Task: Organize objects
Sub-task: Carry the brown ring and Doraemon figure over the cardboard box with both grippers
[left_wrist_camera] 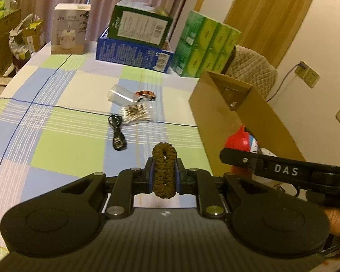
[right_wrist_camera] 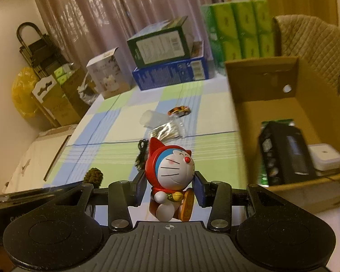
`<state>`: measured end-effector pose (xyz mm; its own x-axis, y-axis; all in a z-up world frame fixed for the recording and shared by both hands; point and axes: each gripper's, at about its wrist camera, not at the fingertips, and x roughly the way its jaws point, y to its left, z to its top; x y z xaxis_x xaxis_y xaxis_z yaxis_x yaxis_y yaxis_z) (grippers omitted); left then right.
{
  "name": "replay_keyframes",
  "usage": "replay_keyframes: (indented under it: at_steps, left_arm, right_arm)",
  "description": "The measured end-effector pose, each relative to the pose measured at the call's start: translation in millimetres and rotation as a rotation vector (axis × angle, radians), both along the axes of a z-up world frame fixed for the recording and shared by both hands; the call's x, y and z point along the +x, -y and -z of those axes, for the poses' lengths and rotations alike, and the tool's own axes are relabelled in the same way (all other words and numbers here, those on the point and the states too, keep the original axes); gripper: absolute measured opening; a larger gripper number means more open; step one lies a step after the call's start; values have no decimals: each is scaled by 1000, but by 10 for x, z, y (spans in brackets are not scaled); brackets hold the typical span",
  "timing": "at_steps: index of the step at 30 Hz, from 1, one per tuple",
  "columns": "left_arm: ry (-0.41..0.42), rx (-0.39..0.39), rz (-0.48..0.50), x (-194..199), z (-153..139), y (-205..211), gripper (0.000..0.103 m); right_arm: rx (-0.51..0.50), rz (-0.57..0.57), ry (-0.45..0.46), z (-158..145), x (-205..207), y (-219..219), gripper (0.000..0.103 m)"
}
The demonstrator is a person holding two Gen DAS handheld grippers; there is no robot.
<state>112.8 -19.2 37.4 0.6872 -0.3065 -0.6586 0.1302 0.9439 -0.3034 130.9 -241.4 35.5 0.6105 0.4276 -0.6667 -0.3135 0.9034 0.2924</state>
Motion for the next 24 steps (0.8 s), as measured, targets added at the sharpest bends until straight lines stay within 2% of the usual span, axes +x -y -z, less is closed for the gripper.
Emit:
replay_keyframes:
  at_steps: [11, 24]
  left_arm:
    - [60, 4, 44, -239, -329, 293, 14]
    - [68, -2, 95, -271, -449, 561, 14]
  right_arm:
    - [-8, 49, 59, -359, -292, 361, 40]
    - [12, 94, 62, -414, -357, 705, 40]
